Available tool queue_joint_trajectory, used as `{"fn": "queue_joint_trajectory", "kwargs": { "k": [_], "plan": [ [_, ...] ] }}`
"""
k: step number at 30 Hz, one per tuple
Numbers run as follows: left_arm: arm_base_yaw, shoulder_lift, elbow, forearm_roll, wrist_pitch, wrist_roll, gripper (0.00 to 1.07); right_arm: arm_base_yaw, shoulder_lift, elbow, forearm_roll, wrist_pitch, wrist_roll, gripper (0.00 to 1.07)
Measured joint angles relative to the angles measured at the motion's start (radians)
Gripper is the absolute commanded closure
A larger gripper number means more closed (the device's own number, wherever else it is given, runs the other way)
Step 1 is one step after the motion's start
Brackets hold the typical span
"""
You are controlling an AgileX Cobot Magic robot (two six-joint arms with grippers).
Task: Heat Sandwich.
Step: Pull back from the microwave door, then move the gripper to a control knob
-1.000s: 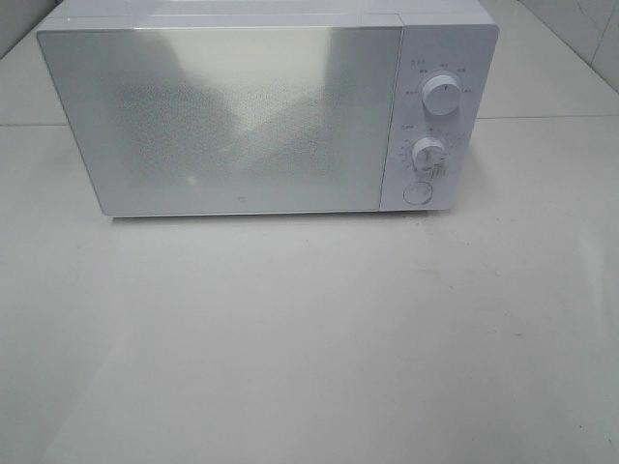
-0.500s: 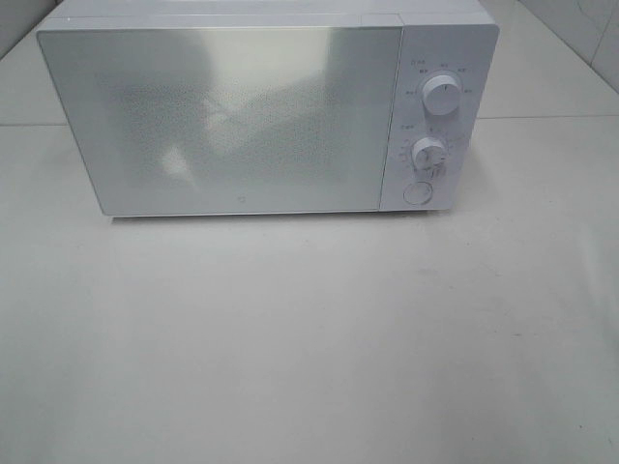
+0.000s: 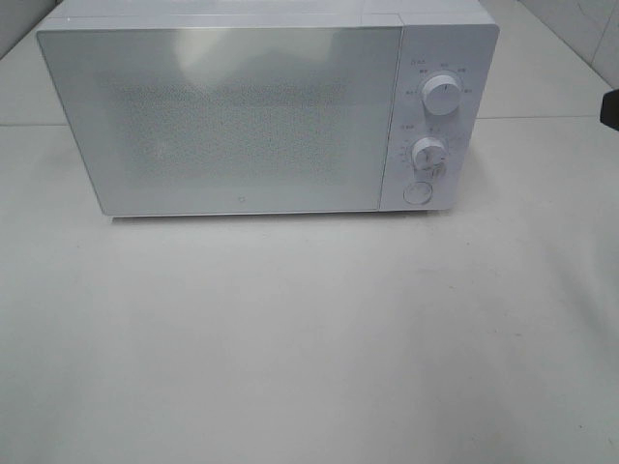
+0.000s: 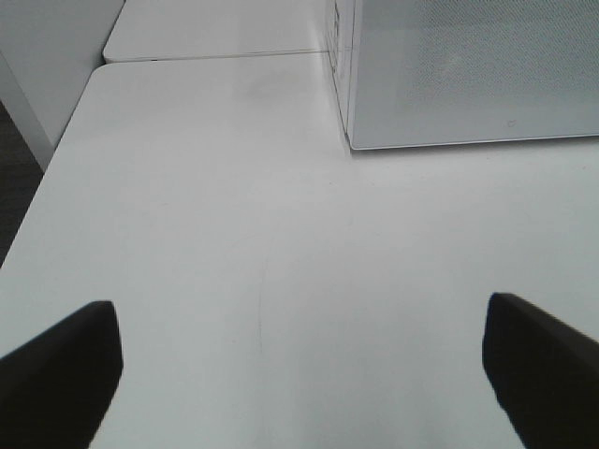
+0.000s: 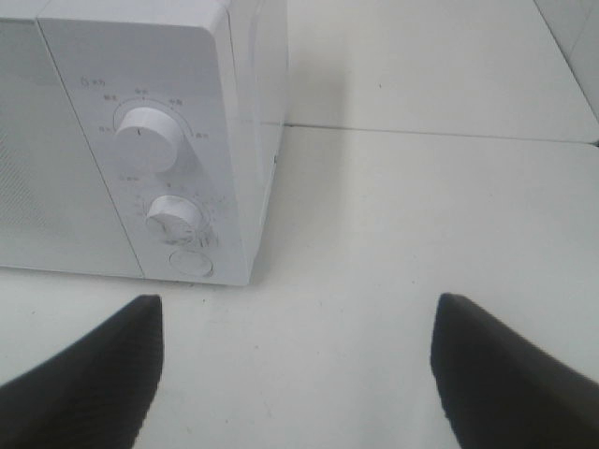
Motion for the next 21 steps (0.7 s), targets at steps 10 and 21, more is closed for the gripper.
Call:
{"fn": "queue_joint_trajectory", "kwargs": {
  "k": [10,21],
  "plan": [
    [0.0,0.0,0.0,0.0,0.0,0.0,0.07,0.0,0.164,0.088,-0.001,-0.372,0.0,0.31],
    [0.0,0.0,0.0,0.0,0.0,0.0,0.07,0.087,0.341,0.214,0.21,-0.78,-0.132,0.31]
  ]
}}
